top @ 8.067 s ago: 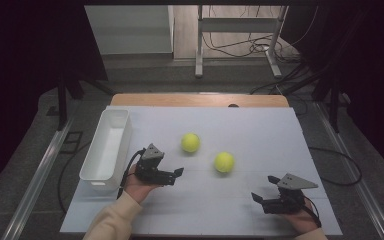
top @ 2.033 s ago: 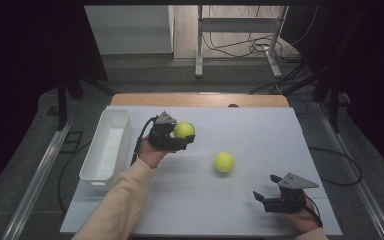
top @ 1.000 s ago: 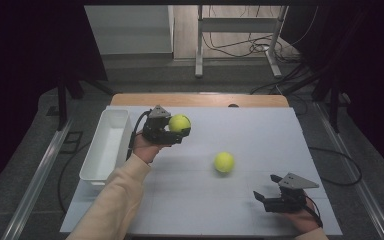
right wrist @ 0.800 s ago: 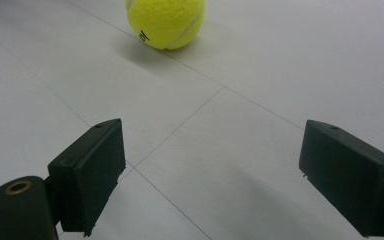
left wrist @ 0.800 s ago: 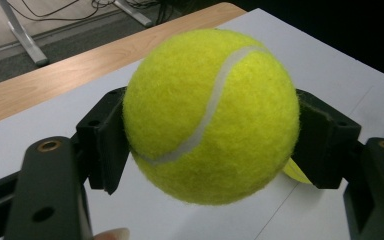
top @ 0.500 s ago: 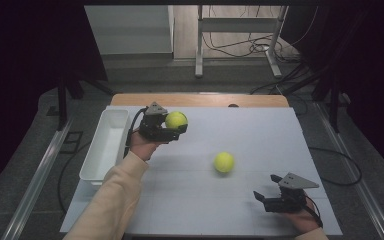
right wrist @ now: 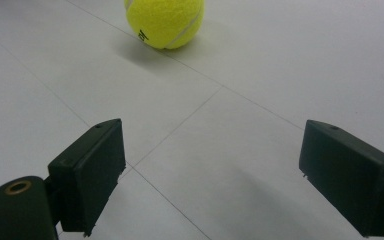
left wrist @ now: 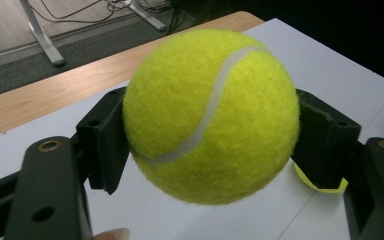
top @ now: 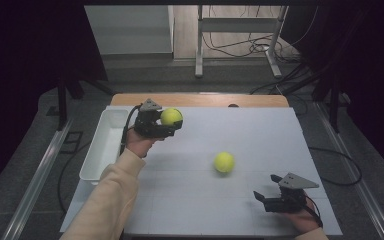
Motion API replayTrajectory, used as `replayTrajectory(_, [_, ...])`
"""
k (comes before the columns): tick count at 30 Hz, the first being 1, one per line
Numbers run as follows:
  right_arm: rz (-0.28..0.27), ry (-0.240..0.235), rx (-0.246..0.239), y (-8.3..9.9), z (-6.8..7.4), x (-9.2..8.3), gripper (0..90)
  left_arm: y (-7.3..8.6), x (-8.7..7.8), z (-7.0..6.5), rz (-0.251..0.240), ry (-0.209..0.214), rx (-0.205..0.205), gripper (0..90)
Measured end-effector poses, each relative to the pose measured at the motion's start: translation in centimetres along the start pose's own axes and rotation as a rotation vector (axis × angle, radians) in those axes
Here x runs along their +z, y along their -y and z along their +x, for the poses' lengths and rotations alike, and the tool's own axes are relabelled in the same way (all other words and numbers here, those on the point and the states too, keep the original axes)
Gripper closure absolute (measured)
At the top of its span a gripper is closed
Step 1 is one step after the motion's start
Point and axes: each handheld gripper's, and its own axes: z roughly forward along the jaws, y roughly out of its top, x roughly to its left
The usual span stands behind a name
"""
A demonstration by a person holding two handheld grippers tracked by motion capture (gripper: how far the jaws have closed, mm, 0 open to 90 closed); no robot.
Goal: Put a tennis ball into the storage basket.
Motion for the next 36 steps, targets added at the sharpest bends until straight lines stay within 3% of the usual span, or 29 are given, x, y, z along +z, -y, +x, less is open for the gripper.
replayTrajectory(36, [0.002, -0.001, -0.001, 0.0, 0.0, 0.1, 11.6, -0.4, -1.7, 3.8, 0.0, -0.092, -0.068, 26.4])
